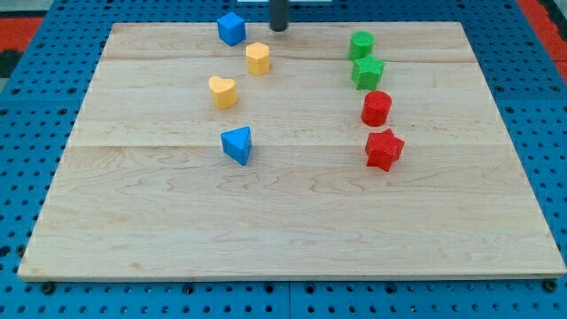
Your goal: Push the blue cube towards the top left of the board
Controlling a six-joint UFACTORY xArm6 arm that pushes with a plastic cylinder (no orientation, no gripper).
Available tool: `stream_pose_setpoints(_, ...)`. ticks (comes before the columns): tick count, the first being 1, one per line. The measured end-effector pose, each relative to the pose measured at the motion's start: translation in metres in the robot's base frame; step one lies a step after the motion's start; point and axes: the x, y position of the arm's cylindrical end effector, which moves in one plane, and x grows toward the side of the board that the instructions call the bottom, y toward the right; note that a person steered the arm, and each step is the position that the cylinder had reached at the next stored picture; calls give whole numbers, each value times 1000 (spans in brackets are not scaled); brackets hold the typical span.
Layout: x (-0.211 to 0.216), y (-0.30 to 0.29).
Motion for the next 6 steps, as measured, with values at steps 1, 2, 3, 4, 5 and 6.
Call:
stream_pose_setpoints(1,9,-72)
stream_pose_setpoints(2,-1,-104)
stream_pose_setpoints(3,7,-107)
stream_pose_setpoints(4,36,-127)
stream_pose_setpoints(5,40,-126)
stream_pose_setpoints(6,45,-140)
